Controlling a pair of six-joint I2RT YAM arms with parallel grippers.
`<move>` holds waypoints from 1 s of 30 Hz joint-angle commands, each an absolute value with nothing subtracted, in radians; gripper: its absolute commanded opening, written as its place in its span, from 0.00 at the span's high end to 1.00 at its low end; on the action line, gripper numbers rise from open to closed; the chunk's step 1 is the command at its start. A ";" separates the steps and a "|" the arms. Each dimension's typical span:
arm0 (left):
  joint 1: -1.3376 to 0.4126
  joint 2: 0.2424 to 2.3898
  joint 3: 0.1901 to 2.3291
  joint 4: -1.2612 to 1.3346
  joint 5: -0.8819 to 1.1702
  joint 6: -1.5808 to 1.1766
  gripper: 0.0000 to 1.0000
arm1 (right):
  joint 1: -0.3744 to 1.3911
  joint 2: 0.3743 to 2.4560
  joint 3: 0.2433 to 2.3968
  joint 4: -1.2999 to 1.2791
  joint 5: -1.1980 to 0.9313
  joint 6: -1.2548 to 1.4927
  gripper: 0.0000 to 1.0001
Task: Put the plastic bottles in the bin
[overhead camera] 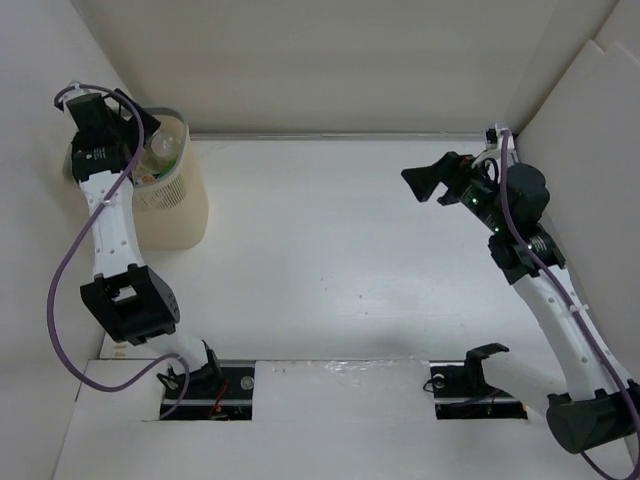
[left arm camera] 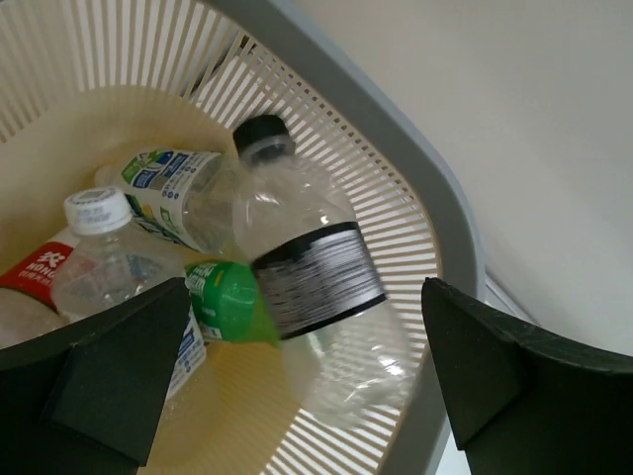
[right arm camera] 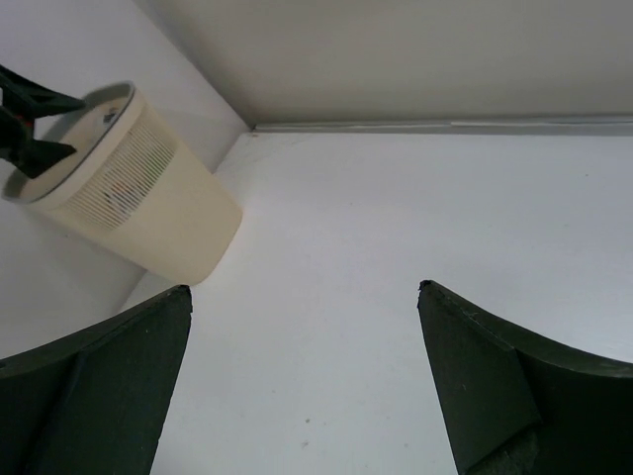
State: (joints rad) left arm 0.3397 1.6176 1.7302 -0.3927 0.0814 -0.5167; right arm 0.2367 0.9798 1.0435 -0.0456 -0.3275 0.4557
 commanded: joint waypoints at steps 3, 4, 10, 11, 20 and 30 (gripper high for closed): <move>0.328 1.445 1.822 -0.462 -0.010 -0.462 0.00 | 0.354 1.000 1.268 -0.335 -0.014 0.335 0.00; 0.305 1.419 1.822 -0.471 -0.047 -0.450 0.00 | 0.371 1.000 1.294 -0.421 0.026 0.310 0.00; 0.293 1.099 1.597 -0.423 0.046 -0.459 0.00 | 0.465 0.977 1.452 -0.679 0.267 0.285 0.00; 0.293 1.056 1.522 -0.423 0.089 -0.469 0.00 | 0.474 0.950 1.462 -0.725 0.282 0.276 0.00; 0.238 0.599 1.198 -0.532 0.127 -0.417 0.00 | 0.522 0.787 1.503 -0.891 0.328 0.235 0.00; 0.152 0.356 1.124 -0.643 0.169 -0.408 0.00 | 0.531 0.681 1.577 -0.994 0.357 0.213 0.00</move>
State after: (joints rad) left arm 0.1677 0.3672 1.1362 -0.6273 0.1337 -0.4255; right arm 0.5198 0.7040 1.5455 -0.9428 0.3222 0.2310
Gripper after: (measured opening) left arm 0.997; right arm 0.999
